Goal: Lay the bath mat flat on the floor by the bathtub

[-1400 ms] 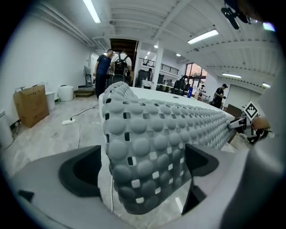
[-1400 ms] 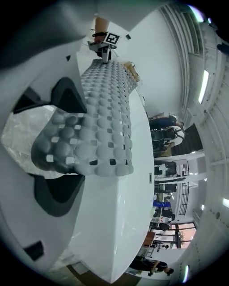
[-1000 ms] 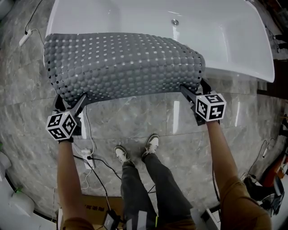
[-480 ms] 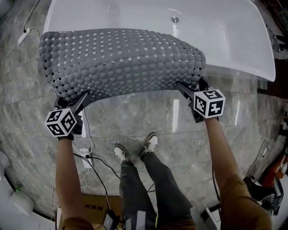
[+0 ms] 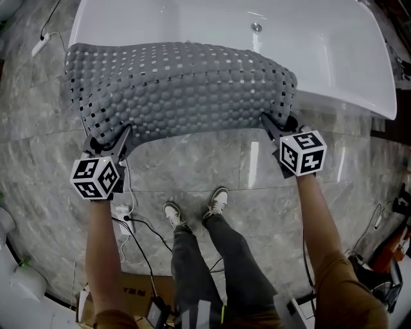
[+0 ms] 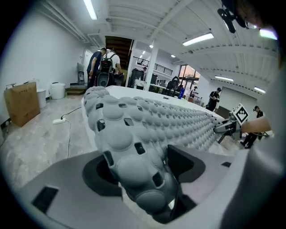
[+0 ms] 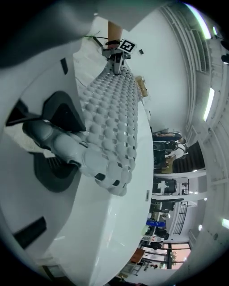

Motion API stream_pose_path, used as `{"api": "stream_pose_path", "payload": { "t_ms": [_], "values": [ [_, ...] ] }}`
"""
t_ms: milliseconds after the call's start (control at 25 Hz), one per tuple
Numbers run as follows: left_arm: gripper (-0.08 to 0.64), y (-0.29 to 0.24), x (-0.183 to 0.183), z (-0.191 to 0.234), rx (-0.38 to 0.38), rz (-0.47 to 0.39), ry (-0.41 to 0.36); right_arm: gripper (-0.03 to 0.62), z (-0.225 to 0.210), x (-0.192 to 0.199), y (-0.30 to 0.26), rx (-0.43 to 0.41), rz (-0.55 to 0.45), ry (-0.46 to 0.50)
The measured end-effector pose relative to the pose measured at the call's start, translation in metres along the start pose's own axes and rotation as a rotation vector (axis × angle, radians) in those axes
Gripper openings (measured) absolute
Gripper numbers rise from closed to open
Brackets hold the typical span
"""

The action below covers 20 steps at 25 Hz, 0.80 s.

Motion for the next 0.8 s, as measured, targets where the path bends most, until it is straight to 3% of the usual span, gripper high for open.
{"api": "stream_pose_path", "payload": {
  "t_ms": [160, 440, 800],
  "values": [
    [0.262, 0.016, -0.008, -0.016, -0.014, 0.003, -0.049, 0.107, 0.01, -0.013, 0.012, 0.028, 0.004, 0.03],
    [0.151, 0.038, -0.029, -0.043, -0.07, 0.011, -0.183, 0.083, 0.026, -0.027, 0.041, 0.034, -0.016, 0.051],
    [0.118, 0.089, -0.047, -0.04, -0.052, -0.036, -0.279, 0.075, 0.079, -0.056, 0.09, 0.106, -0.05, 0.079]
  ]
}}
Point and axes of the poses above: the fingertips, and each gripper's own axes: y backward along the fingers, z to its left, x out of its underside, the point moved 7 cm from there along y, backward along the fingers, and after that the axes turned 10 degrees about y, right-handed, at the moved point
